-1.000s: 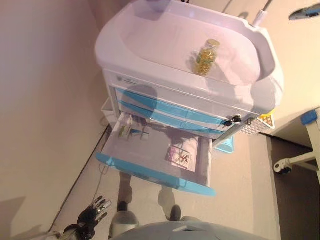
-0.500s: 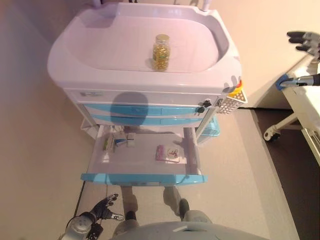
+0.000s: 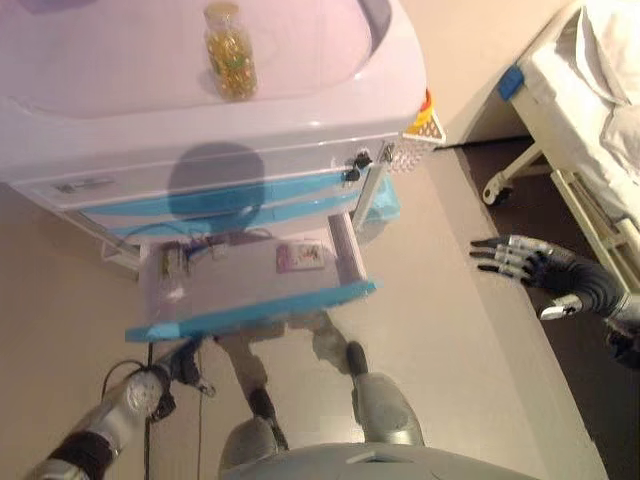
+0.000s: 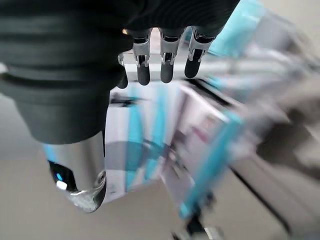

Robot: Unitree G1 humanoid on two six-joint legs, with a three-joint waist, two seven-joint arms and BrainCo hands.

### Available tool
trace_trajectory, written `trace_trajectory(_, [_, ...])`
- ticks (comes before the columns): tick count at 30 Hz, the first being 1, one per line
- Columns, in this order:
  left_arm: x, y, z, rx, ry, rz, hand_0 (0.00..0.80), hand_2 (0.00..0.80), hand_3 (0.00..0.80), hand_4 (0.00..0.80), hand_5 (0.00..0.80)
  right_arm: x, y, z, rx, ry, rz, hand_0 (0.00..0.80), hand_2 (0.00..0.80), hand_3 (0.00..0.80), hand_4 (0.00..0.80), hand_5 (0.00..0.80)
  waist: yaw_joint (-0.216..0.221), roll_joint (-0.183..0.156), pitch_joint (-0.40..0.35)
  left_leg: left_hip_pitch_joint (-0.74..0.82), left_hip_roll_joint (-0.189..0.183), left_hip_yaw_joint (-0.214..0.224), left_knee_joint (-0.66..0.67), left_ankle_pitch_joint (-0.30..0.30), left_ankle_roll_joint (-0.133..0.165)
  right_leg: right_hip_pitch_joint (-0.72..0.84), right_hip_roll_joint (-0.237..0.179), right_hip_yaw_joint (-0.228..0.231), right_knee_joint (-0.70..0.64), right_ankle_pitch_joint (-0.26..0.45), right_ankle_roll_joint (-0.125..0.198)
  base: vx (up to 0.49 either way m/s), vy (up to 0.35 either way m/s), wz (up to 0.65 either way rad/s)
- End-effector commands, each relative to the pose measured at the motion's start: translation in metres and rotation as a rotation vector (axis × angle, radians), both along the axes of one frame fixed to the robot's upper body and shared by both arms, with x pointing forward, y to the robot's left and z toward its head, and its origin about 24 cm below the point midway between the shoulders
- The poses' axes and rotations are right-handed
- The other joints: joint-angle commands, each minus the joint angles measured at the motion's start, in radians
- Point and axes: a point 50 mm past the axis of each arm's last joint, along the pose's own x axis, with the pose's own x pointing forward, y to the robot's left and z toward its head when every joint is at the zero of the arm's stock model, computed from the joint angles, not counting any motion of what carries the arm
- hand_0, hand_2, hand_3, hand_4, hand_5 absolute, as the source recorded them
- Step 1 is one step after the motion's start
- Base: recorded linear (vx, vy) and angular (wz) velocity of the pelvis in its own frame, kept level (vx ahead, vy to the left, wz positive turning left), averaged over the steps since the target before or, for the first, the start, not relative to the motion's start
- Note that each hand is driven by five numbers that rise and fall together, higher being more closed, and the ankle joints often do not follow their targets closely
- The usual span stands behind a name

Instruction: Open the drawer and pick up the medicine

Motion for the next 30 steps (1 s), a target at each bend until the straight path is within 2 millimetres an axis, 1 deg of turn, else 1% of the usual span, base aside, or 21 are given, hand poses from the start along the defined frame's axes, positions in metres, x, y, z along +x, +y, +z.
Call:
trace_trajectory(1, [0.045, 0.01, 0.05, 0.001, -0.219, 0.003, 0.0, 0.0, 0.0, 0.0, 0.0, -0.01, 0.004, -0.028, 0.166, 0.039, 0.056, 0.0, 0.0, 0.0, 0.0, 0.0, -0.033, 0.001, 0.039, -0.144, 0.016, -0.013, 0.289, -0.122, 0.057, -0.066, -0.034, -0.02, 0.156, -0.019, 0.035, -0.163, 0.03, -0.18])
trace_trajectory(3, [0.059, 0.014, 0.064, 0.014, -0.255, 0.02, 0.0, 0.0, 0.0, 0.0, 0.0, -0.017, 0.006, -0.052, 0.243, 0.099, 0.032, 0.0, 0.0, 0.0, 0.0, 0.0, -0.043, -0.002, 0.068, -0.174, 0.017, -0.004, 0.324, -0.128, 0.056, -0.092, -0.035, -0.015, 0.165, -0.012, 0.032, -0.133, 0.037, -0.11])
trace_trajectory(5, [0.068, 0.016, 0.071, 0.024, -0.277, 0.041, 0.0, 0.0, 0.0, 0.0, 0.0, -0.022, 0.009, -0.067, 0.304, 0.148, 0.029, 0.0, 0.0, 0.0, 0.0, 0.0, -0.051, -0.005, 0.083, -0.19, 0.02, 0.002, 0.343, -0.132, 0.057, -0.108, -0.036, -0.007, 0.165, -0.005, 0.03, -0.095, 0.041, -0.09])
trace_trajectory(6, [0.074, 0.02, 0.079, 0.03, -0.29, 0.052, 0.0, 0.0, 0.0, 0.0, 0.0, -0.027, 0.008, -0.076, 0.322, 0.163, 0.031, 0.0, 0.0, 0.0, 0.0, 0.0, -0.057, -0.006, 0.094, -0.205, 0.02, 0.004, 0.357, -0.135, 0.057, -0.12, -0.035, -0.001, 0.167, -0.003, 0.028, -0.103, 0.046, -0.19])
trace_trajectory(9, [0.089, 0.028, 0.097, 0.032, -0.311, 0.074, 0.0, 0.0, 0.0, 0.0, 0.0, -0.035, 0.01, -0.097, 0.388, 0.216, -0.001, 0.0, 0.0, 0.0, 0.0, 0.0, -0.068, -0.005, 0.119, -0.237, 0.024, 0.004, 0.389, -0.131, 0.054, -0.149, -0.027, 0.017, 0.174, 0.001, 0.021, -0.086, 0.045, -0.19])
trace_trajectory(11, [0.097, 0.03, 0.107, 0.02, -0.321, 0.089, 0.0, 0.0, 0.0, 0.0, 0.0, -0.039, 0.011, -0.106, 0.429, 0.243, -0.03, 0.0, 0.0, 0.0, 0.0, 0.0, -0.073, -0.001, 0.133, -0.253, 0.028, 0.007, 0.403, -0.125, 0.052, -0.163, -0.022, 0.023, 0.179, -0.001, 0.017, -0.075, 0.05, -0.11])
trace_trajectory(13, [0.105, 0.032, 0.116, 0.017, -0.328, 0.108, 0.0, 0.0, 0.0, 0.0, 0.0, -0.043, 0.013, -0.117, 0.424, 0.278, -0.053, 0.0, 0.0, 0.0, 0.0, 0.0, -0.077, 0.002, 0.146, -0.267, 0.03, 0.006, 0.416, -0.118, 0.05, -0.177, -0.018, 0.029, 0.184, -0.001, 0.014, -0.061, 0.041, -0.04])
trace_trajectory(14, [0.106, 0.032, 0.118, 0.017, -0.328, 0.11, 0.0, 0.0, 0.0, 0.0, 0.0, -0.044, 0.014, -0.119, 0.424, 0.282, -0.056, 0.0, 0.0, 0.0, 0.0, 0.0, -0.077, 0.003, 0.148, -0.269, 0.03, 0.005, 0.417, -0.116, 0.05, -0.179, -0.017, 0.03, 0.185, -0.001, 0.013, -0.049, 0.018, -0.08])
trace_trajectory(18, [0.115, 0.038, 0.133, 0.02, -0.326, 0.139, 0.0, 0.0, 0.0, 0.0, 0.0, -0.053, 0.022, -0.137, 0.445, 0.329, -0.103, 0.0, 0.0, 0.0, 0.0, 0.0, -0.078, 0.001, 0.164, -0.29, 0.031, -0.004, 0.427, -0.105, 0.051, -0.201, -0.012, 0.037, 0.189, 0.008, 0.014, -0.039, -0.008, -0.06])
trace_trajectory(21, [0.118, 0.049, 0.142, 0.012, -0.313, 0.191, 0.0, 0.0, 0.0, 0.0, 0.0, -0.058, 0.027, -0.147, 0.459, 0.364, -0.165, 0.0, 0.0, 0.0, 0.0, 0.0, -0.082, -0.004, 0.164, -0.314, 0.037, -0.001, 0.43, -0.093, 0.049, -0.222, -0.011, 0.037, 0.179, 0.021, 0.018, -0.041, -0.03, -0.02])
trace_trajectory(24, [0.118, 0.065, 0.155, 0.034, -0.345, 0.246, 0.0, 0.0, 0.0, 0.0, 0.0, -0.062, 0.029, -0.153, 0.473, 0.38, -0.195, 0.0, 0.0, 0.0, 0.0, 0.0, -0.087, -0.006, 0.164, -0.329, 0.044, 0.006, 0.432, -0.085, 0.049, -0.239, -0.009, 0.04, 0.174, 0.031, 0.021, 0.005, 0.004, -0.02])
trace_trajectory(25, [0.117, 0.07, 0.157, 0.037, -0.346, 0.259, 0.0, 0.0, 0.0, 0.0, 0.0, -0.066, 0.029, -0.155, 0.472, 0.388, -0.201, 0.0, 0.0, 0.0, 0.0, 0.0, -0.089, 0.001, 0.164, -0.322, 0.049, -0.004, 0.446, -0.114, 0.042, -0.229, -0.005, 0.034, 0.184, 0.006, 0.026, 0.055, 0.025, -0.04])
trace_trajectory(27, [0.114, 0.082, 0.165, 0.043, -0.365, 0.309, 0.0, 0.0, 0.0, 0.0, 0.0, -0.072, 0.032, -0.16, 0.474, 0.396, -0.211, 0.0, 0.0, 0.0, 0.0, 0.0, -0.093, -0.002, 0.164, -0.333, 0.051, -0.003, 0.453, -0.116, 0.044, -0.236, -0.003, 0.04, 0.182, 0.009, 0.027, 0.026, 0.007, -0.05])
trace_trajectory(30, [0.112, 0.09, 0.171, 0.039, -0.364, 0.33, 0.0, 0.0, 0.0, 0.0, 0.0, -0.076, 0.037, -0.165, 0.469, 0.406, -0.218, 0.0, 0.0, 0.0, 0.0, 0.0, -0.096, -0.007, 0.164, -0.339, 0.047, -0.009, 0.456, -0.124, 0.049, -0.242, 0.002, 0.048, 0.183, 0.012, 0.028, 0.0, 0.0, 0.0])
